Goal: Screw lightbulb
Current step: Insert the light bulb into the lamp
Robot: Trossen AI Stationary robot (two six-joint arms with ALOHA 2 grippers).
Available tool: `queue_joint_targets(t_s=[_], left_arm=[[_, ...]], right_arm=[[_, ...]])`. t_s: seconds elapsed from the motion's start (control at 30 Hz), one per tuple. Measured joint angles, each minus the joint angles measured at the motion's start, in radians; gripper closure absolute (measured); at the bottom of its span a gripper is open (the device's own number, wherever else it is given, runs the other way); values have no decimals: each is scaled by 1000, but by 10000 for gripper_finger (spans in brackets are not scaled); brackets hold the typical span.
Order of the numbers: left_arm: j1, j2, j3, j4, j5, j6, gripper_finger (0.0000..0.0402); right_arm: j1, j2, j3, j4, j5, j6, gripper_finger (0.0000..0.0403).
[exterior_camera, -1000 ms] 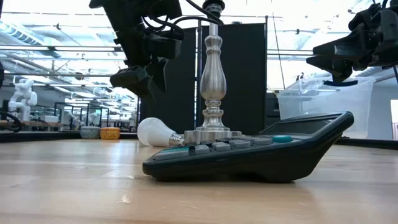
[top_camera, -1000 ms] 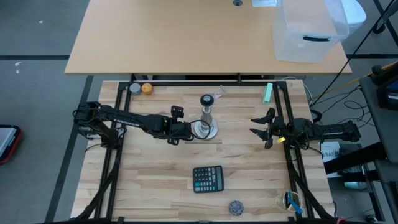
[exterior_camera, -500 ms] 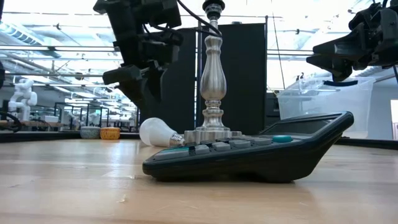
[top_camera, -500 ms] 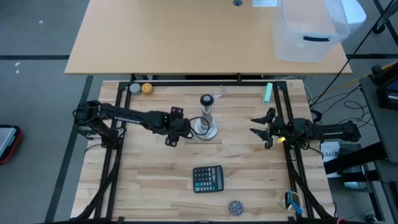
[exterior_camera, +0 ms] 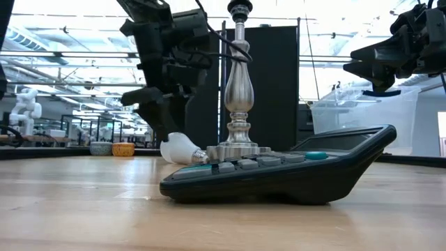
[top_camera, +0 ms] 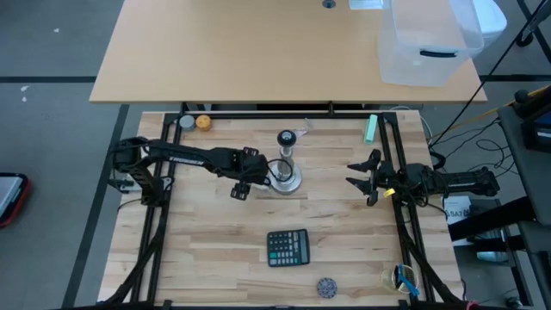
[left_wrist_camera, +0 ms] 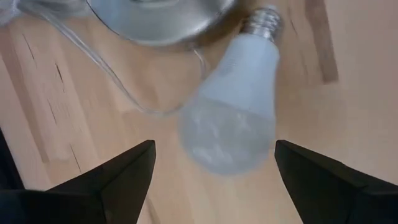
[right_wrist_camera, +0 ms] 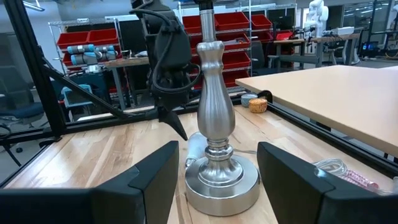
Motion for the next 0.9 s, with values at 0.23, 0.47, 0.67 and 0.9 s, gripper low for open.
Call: queue_joint_targets(t_s=[0.23,0.47,0.67,0.9], left_arm=[[14,25,0,28,77,16,65],[13,92,0,13,103,18,65],[13,113,0,14,103,12,65],[-2,112,0,29,117,3,65]], right_arm=[[0,0,0,0,0,0,190],[0,0,0,0,0,8,190],[0,0,0,0,0,22,190],[0,0,0,-1,0,19,190]])
